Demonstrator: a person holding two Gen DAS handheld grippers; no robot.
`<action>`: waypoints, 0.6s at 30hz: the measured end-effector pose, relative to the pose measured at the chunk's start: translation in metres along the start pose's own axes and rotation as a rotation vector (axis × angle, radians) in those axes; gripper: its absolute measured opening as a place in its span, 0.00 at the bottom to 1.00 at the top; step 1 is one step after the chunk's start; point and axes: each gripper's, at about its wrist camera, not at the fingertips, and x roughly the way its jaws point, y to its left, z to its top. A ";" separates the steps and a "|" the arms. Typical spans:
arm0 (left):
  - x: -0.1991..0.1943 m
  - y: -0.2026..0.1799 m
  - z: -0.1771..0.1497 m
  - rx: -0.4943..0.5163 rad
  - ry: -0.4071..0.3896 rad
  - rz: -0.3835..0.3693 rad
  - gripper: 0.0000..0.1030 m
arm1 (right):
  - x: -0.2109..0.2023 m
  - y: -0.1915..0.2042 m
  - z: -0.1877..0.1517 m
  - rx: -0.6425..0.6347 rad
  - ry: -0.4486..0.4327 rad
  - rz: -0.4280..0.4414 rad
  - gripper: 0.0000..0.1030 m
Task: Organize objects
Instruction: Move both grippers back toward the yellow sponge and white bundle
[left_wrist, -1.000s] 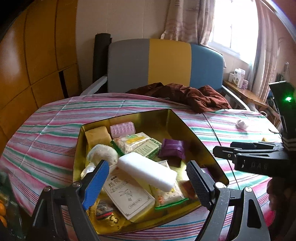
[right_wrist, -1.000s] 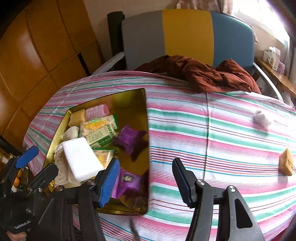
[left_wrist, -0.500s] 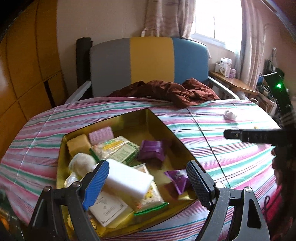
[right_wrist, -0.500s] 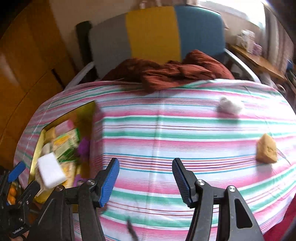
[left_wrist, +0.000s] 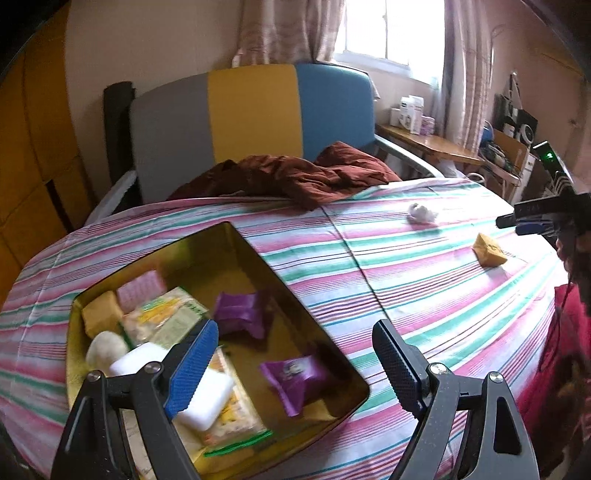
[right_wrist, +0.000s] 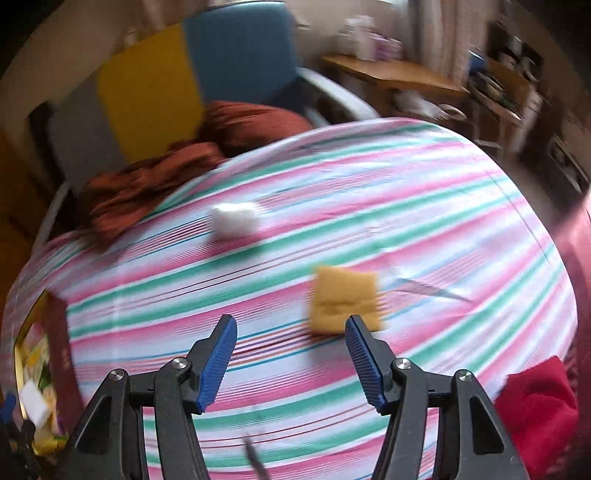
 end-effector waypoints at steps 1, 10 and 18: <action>0.002 -0.003 0.001 0.003 0.003 -0.006 0.83 | 0.004 -0.012 0.003 0.031 0.008 -0.010 0.61; 0.027 -0.040 0.017 0.066 0.042 -0.064 0.83 | 0.058 -0.033 0.009 0.073 0.097 -0.020 0.61; 0.050 -0.075 0.039 0.107 0.069 -0.113 0.84 | 0.089 -0.028 0.017 0.060 0.124 0.034 0.78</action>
